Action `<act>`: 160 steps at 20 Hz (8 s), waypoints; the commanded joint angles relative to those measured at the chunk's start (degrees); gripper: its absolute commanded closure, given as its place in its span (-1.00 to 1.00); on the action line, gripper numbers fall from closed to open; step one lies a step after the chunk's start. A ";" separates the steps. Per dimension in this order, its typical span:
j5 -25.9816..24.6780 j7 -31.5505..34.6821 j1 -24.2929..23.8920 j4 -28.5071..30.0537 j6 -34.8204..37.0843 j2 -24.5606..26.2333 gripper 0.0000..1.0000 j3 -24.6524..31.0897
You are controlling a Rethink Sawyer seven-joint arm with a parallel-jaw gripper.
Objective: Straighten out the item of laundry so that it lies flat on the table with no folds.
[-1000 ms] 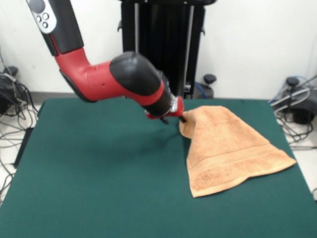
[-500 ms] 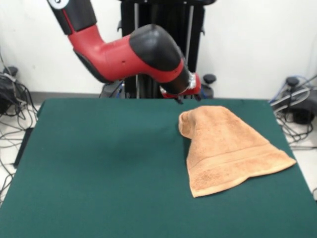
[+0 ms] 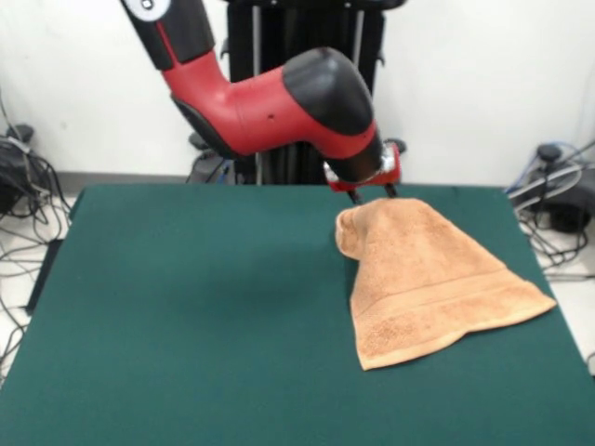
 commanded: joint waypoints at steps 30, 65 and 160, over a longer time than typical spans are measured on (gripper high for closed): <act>2.01 2.51 1.52 -8.81 -4.74 4.01 -1.00 -5.64; 2.67 -0.69 -1.01 -10.52 4.41 1.43 -1.00 -3.03; 2.95 -0.01 1.80 -9.55 -1.36 11.56 -1.00 -5.41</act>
